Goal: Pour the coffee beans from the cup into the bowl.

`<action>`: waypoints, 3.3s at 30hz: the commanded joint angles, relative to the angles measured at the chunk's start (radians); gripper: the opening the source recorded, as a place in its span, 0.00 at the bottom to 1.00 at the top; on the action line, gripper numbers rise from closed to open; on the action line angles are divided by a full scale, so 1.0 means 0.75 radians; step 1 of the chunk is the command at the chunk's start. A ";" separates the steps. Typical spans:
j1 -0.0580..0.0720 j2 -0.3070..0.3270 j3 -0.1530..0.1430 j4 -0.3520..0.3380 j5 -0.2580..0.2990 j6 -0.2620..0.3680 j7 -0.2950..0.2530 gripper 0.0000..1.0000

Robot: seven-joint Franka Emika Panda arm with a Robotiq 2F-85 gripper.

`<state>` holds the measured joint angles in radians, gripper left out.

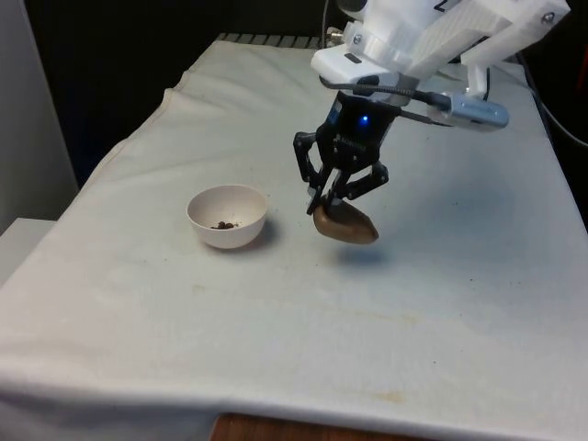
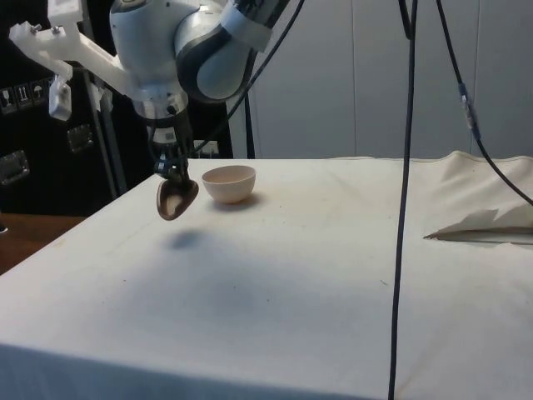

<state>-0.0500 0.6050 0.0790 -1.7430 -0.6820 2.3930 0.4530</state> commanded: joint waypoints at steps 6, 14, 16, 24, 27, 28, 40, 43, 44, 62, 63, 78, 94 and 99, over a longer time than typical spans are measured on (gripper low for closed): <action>-0.001 0.008 -0.001 -0.001 0.068 0.025 -0.068 0.00; -0.019 0.023 0.015 -0.008 0.184 0.080 -0.187 0.00; -0.003 0.021 -0.001 -0.001 0.183 0.061 -0.183 0.00; -0.019 0.036 0.016 -0.007 0.307 0.105 -0.311 0.00; -0.019 0.039 0.016 -0.007 0.332 0.109 -0.336 0.00; -0.019 0.040 0.016 -0.007 0.345 0.111 -0.348 0.00; -0.019 0.056 0.016 -0.003 0.528 0.125 -0.532 0.00; -0.020 0.057 0.017 -0.004 0.573 0.124 -0.577 0.00; -0.020 0.059 0.016 -0.003 0.589 0.125 -0.592 0.00; -0.001 0.088 -0.011 0.003 0.671 0.117 -0.661 0.00; -0.009 0.097 -0.001 0.004 0.681 0.132 -0.669 0.00; -0.009 0.121 -0.004 0.007 0.729 0.141 -0.703 0.36; -0.008 0.057 -0.004 -0.023 0.731 0.108 -0.701 1.00; -0.011 0.009 -0.004 -0.064 0.735 0.097 -0.703 1.00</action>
<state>-0.0510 0.6160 0.0690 -1.7850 -0.1390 2.4600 -0.0680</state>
